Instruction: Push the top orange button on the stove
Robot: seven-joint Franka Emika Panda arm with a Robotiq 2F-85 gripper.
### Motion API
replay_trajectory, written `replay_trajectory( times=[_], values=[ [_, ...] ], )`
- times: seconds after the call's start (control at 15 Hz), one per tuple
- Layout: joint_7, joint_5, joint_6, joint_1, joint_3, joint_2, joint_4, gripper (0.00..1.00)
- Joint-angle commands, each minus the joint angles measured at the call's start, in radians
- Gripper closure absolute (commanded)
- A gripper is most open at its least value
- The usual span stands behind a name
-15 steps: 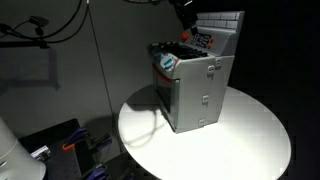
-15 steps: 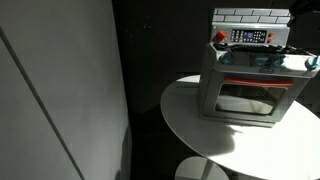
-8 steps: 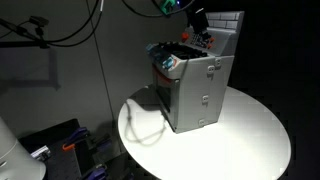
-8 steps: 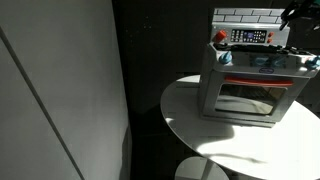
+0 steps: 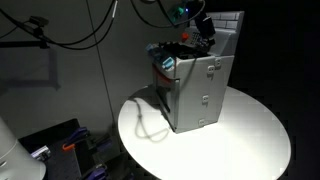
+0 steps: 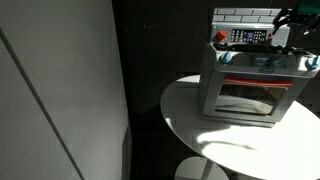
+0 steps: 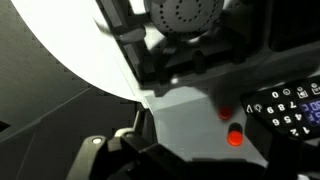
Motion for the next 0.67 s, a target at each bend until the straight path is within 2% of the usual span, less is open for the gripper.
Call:
replay_trajectory(
  times=[0.0, 0.6],
  values=[
    [0.036, -0.014, -0.034, 0.027, -0.031, 0.051, 0.076, 0.00],
    [0.038, -0.008, -0.030, 0.047, -0.061, 0.092, 0.123, 0.00]
  ],
)
